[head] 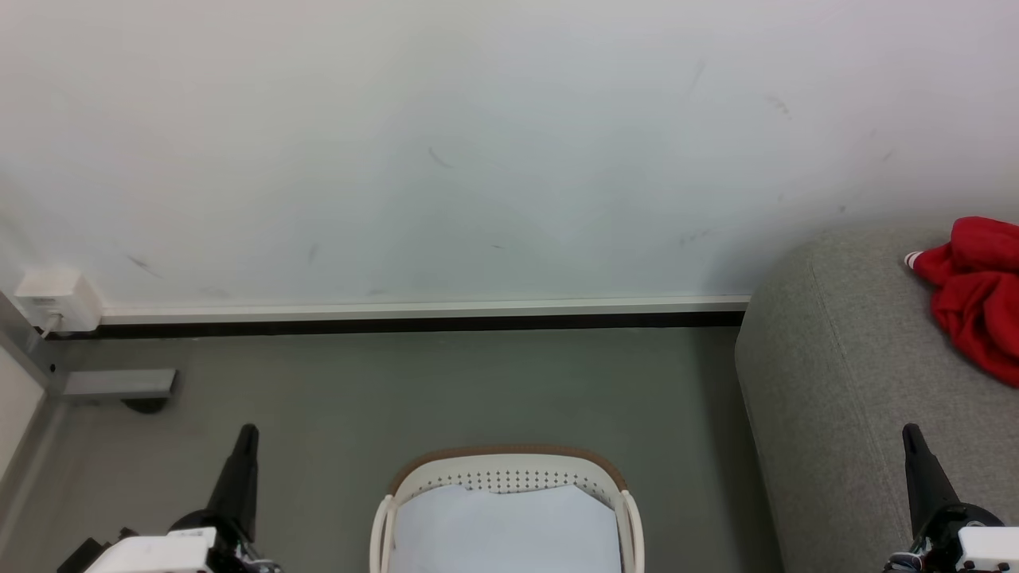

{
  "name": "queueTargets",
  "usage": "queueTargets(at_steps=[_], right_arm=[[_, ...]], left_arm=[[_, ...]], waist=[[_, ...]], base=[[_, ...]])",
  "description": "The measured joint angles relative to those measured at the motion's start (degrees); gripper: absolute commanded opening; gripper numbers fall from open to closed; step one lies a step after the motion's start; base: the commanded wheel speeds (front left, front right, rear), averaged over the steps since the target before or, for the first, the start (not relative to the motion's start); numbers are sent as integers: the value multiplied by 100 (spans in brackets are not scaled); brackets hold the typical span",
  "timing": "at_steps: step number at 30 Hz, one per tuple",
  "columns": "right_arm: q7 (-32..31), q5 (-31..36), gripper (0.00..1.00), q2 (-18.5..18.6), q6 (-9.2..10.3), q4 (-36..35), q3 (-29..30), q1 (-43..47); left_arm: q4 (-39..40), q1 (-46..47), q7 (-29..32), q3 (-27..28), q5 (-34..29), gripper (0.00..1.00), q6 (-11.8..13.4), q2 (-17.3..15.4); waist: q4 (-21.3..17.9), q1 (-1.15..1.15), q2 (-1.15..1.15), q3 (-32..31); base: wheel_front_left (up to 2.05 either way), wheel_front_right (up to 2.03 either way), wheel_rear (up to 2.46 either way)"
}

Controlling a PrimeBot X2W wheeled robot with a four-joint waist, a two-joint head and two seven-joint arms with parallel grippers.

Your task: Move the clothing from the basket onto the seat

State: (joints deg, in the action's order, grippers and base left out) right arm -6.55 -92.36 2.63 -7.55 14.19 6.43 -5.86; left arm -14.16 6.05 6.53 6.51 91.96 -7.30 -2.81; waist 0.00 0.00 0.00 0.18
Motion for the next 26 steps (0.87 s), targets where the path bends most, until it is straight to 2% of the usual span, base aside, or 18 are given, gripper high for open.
queueTargets(at_steps=[26], right_arm=[[0, 0, 0, 1, -1, -1, 1, -1]], left_arm=[[0, 1, 0, 0, 0, 0, 0, 1]], waist=[[0, 0, 0, 0]], base=[[0, 0, 0]])
